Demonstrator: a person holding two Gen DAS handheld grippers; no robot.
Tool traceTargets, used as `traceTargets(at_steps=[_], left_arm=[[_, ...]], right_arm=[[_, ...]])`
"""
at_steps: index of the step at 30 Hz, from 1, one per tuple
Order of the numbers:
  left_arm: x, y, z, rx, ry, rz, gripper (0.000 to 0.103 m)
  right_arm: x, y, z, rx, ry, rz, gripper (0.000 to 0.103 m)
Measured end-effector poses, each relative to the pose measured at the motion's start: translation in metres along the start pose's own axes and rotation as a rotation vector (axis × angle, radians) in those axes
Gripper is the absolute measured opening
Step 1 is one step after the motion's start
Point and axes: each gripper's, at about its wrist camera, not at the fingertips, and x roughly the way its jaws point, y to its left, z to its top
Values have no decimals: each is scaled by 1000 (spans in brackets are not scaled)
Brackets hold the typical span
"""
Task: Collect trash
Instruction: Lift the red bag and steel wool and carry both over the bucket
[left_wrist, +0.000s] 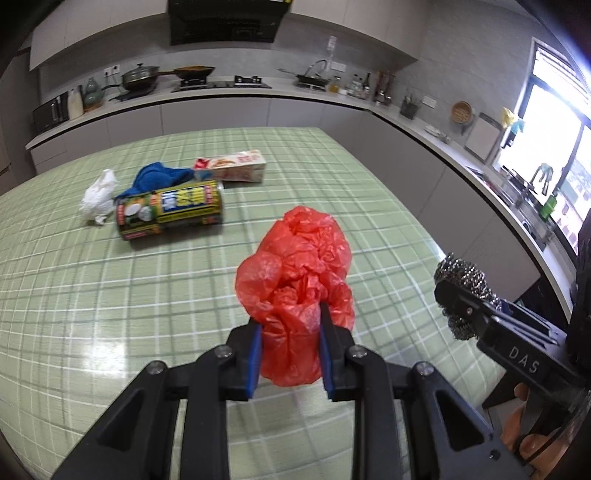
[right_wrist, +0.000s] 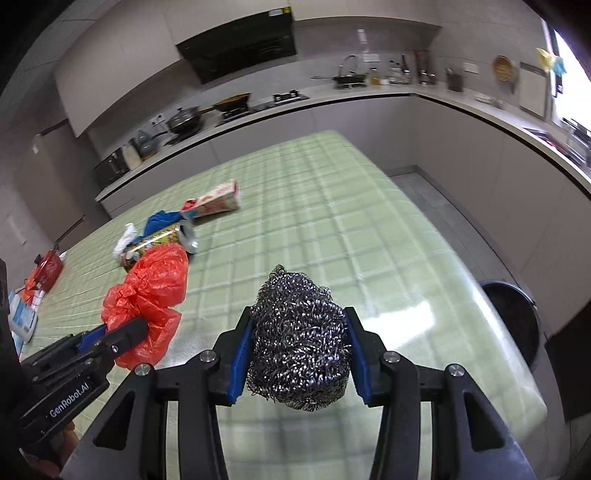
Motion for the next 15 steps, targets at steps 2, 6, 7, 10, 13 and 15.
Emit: traceTargets(at_steps=[2,6,7,10,13,15], left_arm=[[-1,-16,-1,14,1,-18,27],[2,-48,-1,44,-7,-38,27],[3,-58,-1,51,-10,-42,27],[10,-92,-1,65,-15,-56,27],[24,-136,2,75,-16,-66,27],[34,-162,4,72,-14,-70,27]], right_arm=[[-7,-11,-4,17,-2,-9,49],[-23,-42,-6,48,-22,-23,49],[-26,-50,-6,51,-26,-26,49],[-36,-83,-6,61,-39,-37,49],[-46,-126,-5,78,-46,-44,49],[-52,-164,-3,87,-41,-50,49]])
